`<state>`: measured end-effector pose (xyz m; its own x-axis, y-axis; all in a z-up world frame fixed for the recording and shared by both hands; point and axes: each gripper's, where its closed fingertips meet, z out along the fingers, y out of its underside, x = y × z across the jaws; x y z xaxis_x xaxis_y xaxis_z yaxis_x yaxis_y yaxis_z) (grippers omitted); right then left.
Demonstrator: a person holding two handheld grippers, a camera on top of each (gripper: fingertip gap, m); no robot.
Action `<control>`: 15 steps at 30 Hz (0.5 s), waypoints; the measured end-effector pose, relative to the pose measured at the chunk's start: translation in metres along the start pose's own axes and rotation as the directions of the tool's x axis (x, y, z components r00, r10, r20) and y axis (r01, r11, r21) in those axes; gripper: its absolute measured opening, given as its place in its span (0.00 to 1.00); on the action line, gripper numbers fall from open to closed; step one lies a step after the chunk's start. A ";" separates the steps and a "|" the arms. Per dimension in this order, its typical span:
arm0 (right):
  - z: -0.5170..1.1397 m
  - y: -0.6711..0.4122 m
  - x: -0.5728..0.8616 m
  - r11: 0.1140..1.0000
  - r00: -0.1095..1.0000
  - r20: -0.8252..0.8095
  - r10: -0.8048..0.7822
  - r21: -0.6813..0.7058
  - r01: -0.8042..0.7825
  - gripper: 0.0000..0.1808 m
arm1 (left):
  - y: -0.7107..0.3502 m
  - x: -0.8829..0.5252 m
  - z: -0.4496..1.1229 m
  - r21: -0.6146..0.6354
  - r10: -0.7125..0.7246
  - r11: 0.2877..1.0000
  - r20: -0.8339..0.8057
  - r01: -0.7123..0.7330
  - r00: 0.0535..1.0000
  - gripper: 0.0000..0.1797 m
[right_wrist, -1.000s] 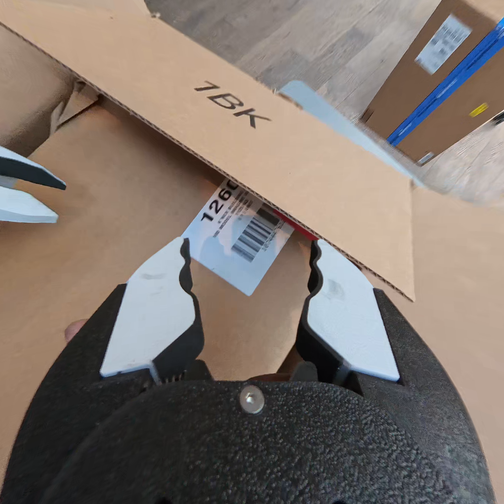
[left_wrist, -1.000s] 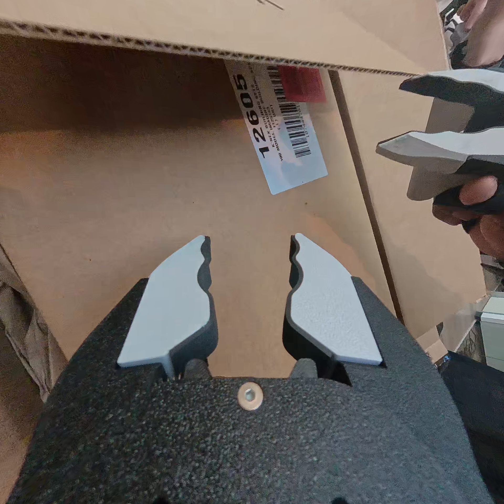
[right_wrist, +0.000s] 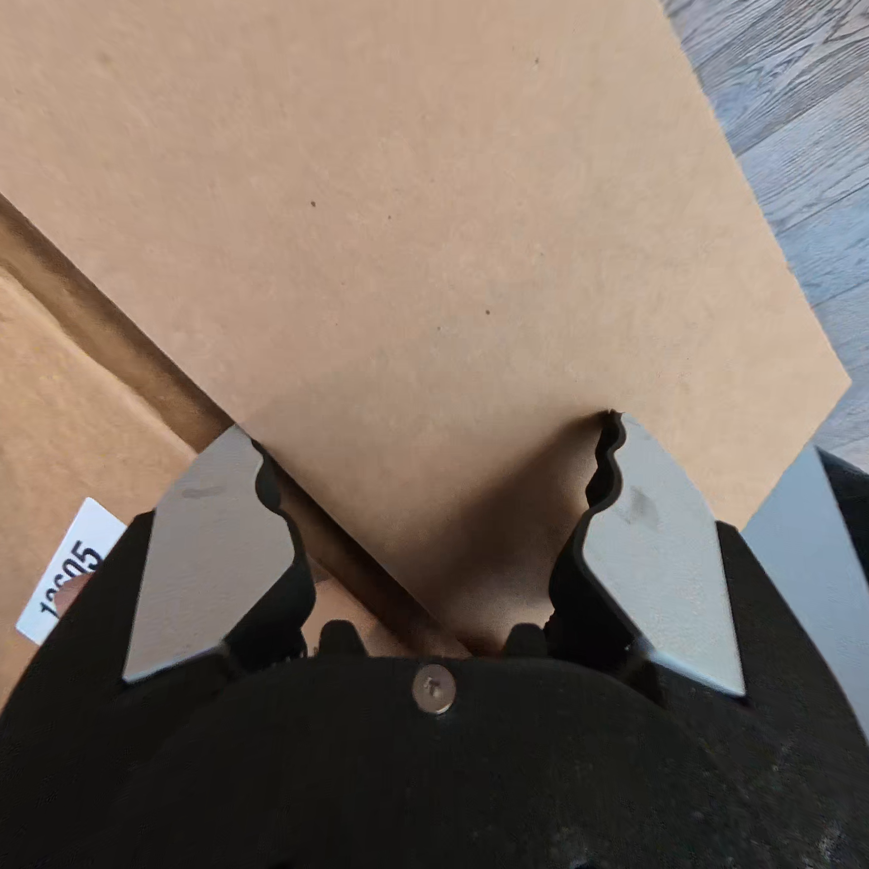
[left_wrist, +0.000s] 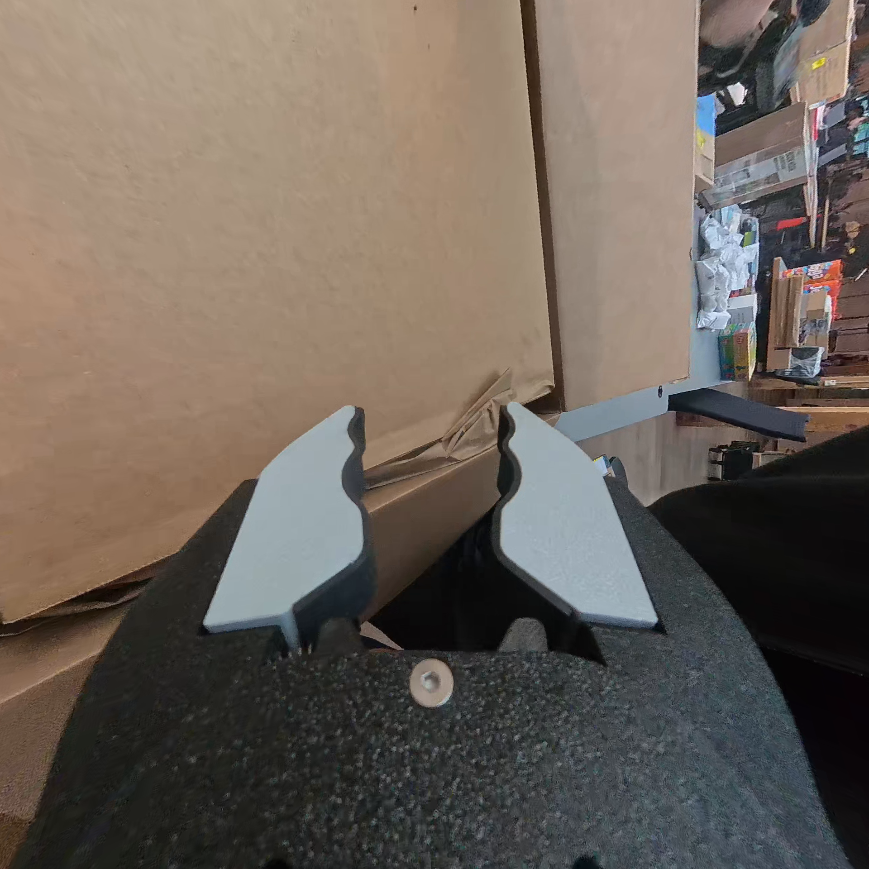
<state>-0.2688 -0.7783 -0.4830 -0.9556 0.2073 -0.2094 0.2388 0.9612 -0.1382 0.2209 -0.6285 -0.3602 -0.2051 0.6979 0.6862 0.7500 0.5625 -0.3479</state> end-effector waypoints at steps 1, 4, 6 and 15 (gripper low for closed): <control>0.001 0.000 -0.001 0.999 0.999 0.024 0.022 0.023 -0.022 0.71 | -0.001 0.001 0.000 0.009 -0.009 1.000 -0.010 0.009 1.000 0.30; -0.006 -0.003 0.003 0.998 0.996 -0.089 -0.008 0.057 0.013 0.70 | -0.010 -0.009 0.002 0.016 -0.009 1.000 0.011 0.009 1.000 0.30; -0.025 -0.004 -0.003 0.993 0.984 -0.177 -0.008 0.113 0.028 0.63 | -0.022 -0.022 0.003 0.019 0.010 1.000 0.063 -0.011 0.998 0.31; -0.090 0.199 -0.147 0.901 0.958 0.002 0.287 0.339 -0.270 0.68 | -0.081 -0.114 -0.008 -0.011 0.108 0.993 0.448 -0.115 0.887 0.35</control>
<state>-0.0960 -0.6009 -0.3925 -0.8467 0.4737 -0.2423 0.5321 0.7481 -0.3965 0.1888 -0.7576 -0.4052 -0.3828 0.8787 0.2852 0.7757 0.4734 -0.4174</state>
